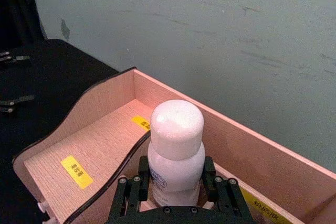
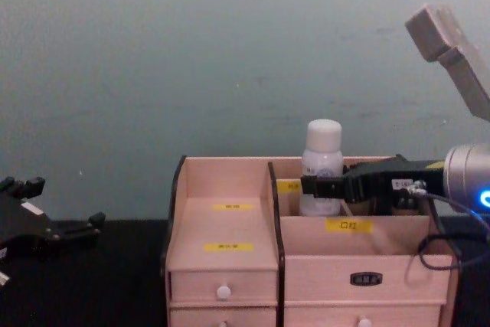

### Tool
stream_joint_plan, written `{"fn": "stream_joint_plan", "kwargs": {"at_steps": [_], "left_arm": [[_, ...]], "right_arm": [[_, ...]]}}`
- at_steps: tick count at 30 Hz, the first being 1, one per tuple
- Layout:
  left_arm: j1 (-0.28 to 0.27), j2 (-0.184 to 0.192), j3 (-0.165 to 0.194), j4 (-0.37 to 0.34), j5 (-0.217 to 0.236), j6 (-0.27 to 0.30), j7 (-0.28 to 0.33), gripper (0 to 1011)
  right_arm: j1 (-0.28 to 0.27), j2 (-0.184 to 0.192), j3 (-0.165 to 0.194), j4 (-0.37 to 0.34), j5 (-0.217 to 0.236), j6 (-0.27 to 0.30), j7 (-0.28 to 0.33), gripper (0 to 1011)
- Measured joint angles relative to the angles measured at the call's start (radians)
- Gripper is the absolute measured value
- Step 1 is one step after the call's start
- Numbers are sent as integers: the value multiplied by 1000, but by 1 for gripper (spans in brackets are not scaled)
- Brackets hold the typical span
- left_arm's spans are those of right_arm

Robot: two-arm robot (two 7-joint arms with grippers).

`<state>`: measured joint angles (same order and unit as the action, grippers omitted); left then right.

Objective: Pick up the facial cleanser and watermelon frost from the table and place them into the tiered storage box.

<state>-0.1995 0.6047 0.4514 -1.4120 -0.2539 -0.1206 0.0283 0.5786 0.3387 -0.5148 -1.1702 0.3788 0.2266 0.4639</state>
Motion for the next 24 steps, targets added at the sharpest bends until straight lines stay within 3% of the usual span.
{"fn": "stream_joint_plan", "kwargs": {"at_steps": [17,24], "left_arm": [[0,0,0,0,0,0,0,1001],[0,0,0,0,0,0,0,1001]], "right_arm": [[-4,-7,6,12,-13,-2,0,604],[-4,-7,6,11,-12,-2,0,803]]}}
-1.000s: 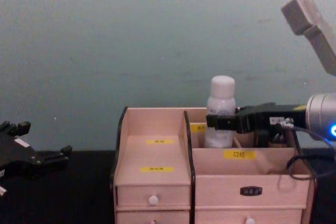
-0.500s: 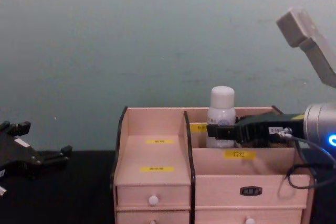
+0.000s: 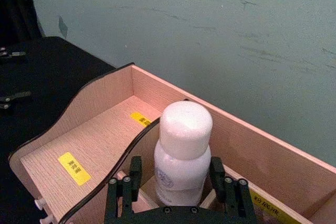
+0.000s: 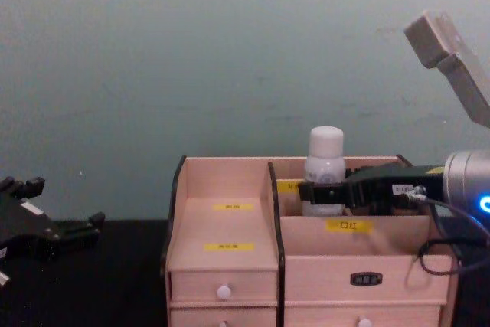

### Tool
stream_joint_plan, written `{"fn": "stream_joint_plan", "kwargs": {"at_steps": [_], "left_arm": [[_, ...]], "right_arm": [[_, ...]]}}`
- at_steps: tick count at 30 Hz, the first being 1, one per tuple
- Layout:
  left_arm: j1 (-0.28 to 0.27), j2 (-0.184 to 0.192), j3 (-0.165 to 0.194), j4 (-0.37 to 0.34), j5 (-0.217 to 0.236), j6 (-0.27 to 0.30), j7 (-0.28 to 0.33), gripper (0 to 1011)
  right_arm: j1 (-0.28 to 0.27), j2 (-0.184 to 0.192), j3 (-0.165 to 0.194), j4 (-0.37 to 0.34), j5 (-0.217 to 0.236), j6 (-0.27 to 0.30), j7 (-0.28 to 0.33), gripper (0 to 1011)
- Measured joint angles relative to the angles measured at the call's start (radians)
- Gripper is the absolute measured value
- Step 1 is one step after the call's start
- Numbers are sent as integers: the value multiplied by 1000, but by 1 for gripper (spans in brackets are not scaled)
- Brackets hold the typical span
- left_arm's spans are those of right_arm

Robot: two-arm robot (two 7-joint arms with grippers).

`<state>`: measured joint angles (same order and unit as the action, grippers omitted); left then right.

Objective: Pick up the facial cleanser and watermelon frost from the table and place them into the tiered storage box.

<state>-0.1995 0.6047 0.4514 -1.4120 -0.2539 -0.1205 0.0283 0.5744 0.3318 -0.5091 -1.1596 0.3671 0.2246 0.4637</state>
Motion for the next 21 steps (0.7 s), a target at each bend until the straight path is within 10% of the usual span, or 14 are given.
{"fn": "stream_joint_plan", "kwargs": {"at_steps": [8,21], "left_arm": [[0,0,0,0,0,0,0,1001],[0,0,0,0,0,0,0,1001]], "right_arm": [[0,1,0,-1,1,0,0,998],[0,1,0,-1,2,1,0,1000]]}}
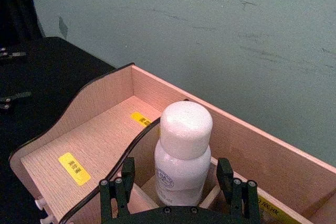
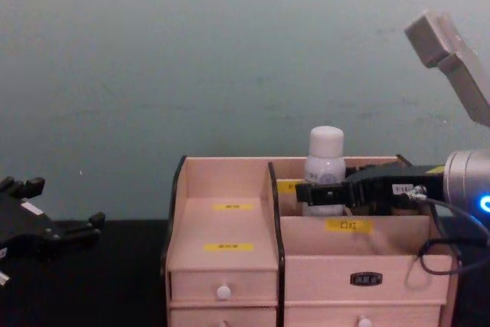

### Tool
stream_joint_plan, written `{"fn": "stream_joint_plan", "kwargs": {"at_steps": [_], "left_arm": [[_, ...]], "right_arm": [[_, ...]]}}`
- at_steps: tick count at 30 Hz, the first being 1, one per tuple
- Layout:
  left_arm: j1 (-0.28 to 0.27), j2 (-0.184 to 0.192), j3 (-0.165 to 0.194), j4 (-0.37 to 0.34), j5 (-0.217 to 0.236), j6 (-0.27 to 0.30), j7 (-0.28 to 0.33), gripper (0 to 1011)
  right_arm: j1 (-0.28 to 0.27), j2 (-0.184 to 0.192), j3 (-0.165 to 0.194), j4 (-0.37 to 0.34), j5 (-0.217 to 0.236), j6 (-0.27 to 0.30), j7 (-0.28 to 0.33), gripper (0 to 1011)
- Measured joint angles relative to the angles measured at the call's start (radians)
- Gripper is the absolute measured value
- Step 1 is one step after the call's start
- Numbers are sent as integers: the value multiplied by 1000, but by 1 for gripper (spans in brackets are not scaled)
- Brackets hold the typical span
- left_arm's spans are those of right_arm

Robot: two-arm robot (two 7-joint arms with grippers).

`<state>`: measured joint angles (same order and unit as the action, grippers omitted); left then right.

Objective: Pick up the facial cleanser and watermelon frost from the table and place them into the tiered storage box.

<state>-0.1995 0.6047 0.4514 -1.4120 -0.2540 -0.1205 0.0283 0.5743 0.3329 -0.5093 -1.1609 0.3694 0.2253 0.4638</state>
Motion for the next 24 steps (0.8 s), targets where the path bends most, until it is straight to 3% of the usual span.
{"fn": "stream_joint_plan", "kwargs": {"at_steps": [5,13,24], "left_arm": [[0,0,0,0,0,0,0,1001],[0,0,0,0,0,0,0,1001],[0,0,0,0,0,0,0,1001]], "right_arm": [[-3,1,3,-8,0,0,0,1000],[-50,42,36,-131,3,6,-6,1000],[-180,183,86,-373,67,10,62,1000]]}}
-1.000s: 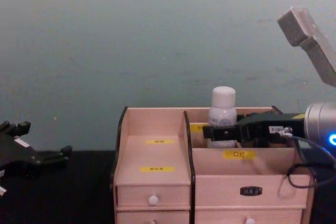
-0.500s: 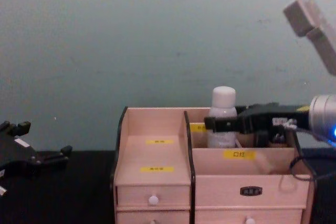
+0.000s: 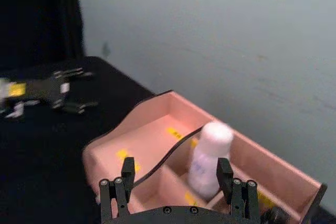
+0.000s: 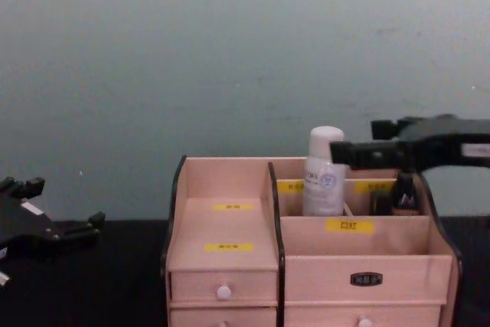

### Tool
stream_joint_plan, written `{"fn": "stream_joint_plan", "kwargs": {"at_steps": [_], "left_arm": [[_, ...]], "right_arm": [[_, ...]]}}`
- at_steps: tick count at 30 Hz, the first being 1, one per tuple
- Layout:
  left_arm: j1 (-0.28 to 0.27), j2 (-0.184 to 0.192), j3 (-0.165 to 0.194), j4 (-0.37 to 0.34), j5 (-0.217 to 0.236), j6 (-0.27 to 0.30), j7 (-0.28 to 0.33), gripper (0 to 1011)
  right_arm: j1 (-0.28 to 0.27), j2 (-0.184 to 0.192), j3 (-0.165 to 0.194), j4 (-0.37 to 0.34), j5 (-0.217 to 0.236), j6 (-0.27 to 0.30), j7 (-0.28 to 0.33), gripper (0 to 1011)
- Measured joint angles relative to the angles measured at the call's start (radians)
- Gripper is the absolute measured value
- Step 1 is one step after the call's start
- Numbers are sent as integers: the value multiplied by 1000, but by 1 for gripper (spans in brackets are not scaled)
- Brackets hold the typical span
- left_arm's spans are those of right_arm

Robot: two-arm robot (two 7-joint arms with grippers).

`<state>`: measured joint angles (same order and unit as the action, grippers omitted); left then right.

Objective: Pick up the facial cleanser and watermelon frost from the table and place them into the tiered storage box.

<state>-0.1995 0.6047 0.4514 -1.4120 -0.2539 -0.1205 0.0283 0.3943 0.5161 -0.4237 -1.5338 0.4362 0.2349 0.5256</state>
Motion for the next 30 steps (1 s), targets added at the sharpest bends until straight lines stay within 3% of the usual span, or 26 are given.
{"fn": "stream_joint_plan", "kwargs": {"at_steps": [4,7,12,22,30], "left_arm": [[0,0,0,0,0,0,0,1001],[0,0,0,0,0,0,0,1001],[0,0,0,0,0,0,0,1001],[0,0,0,0,0,0,0,1001],[0,0,0,0,0,0,0,1001]], "right_arm": [[-78,87,15,-92,33,1,32,1000],[-114,131,19,-131,43,11,40,1000],[-199,232,22,-214,68,66,42,1000],[-293,336,14,-281,99,152,15,1000],[-313,374,2,-295,99,178,7,1000]]}}
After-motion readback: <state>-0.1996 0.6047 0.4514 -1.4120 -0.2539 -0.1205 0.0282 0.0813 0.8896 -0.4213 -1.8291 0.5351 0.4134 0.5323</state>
